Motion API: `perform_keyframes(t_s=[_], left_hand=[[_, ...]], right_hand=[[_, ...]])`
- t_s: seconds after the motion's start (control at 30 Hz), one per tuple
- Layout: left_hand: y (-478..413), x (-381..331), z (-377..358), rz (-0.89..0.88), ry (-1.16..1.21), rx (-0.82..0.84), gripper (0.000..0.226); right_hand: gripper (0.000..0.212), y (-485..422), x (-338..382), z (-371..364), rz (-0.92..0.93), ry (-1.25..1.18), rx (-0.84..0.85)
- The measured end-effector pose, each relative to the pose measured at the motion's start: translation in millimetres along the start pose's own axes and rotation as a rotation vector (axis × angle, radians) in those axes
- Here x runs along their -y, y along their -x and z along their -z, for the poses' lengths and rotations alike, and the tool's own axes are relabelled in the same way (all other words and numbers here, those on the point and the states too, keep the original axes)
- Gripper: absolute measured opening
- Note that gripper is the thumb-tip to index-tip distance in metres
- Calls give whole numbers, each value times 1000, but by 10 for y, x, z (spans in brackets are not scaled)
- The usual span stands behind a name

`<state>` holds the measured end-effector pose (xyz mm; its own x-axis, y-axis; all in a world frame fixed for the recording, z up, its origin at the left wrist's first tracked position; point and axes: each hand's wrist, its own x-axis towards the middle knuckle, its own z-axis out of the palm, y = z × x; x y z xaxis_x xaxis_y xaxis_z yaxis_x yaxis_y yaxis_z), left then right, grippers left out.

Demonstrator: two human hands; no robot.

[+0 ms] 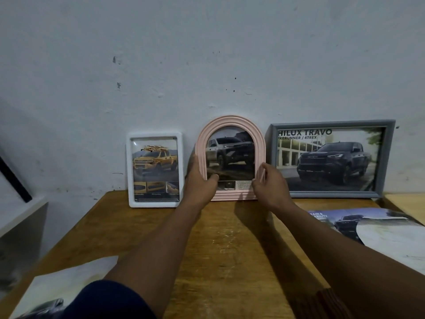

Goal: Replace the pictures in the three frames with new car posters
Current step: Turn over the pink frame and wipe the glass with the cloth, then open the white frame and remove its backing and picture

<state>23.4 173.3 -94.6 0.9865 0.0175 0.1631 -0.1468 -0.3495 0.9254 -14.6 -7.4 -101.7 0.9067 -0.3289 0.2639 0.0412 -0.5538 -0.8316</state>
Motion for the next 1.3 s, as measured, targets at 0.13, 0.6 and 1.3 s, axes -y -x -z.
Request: perform_keyframes(t_s=[0.13,0.6,1.3], left_hand=[[57,-53,58,-27,-24,8,82],[653,-225,1097,15,-245,-93,74],[-105,804,1572,245,-62,-218,68]], right_hand=[[55,44,80,71,12,57,-20],[45,707,916,-162,134,9,233],[47,292,770,-1711,-12,-68,350]])
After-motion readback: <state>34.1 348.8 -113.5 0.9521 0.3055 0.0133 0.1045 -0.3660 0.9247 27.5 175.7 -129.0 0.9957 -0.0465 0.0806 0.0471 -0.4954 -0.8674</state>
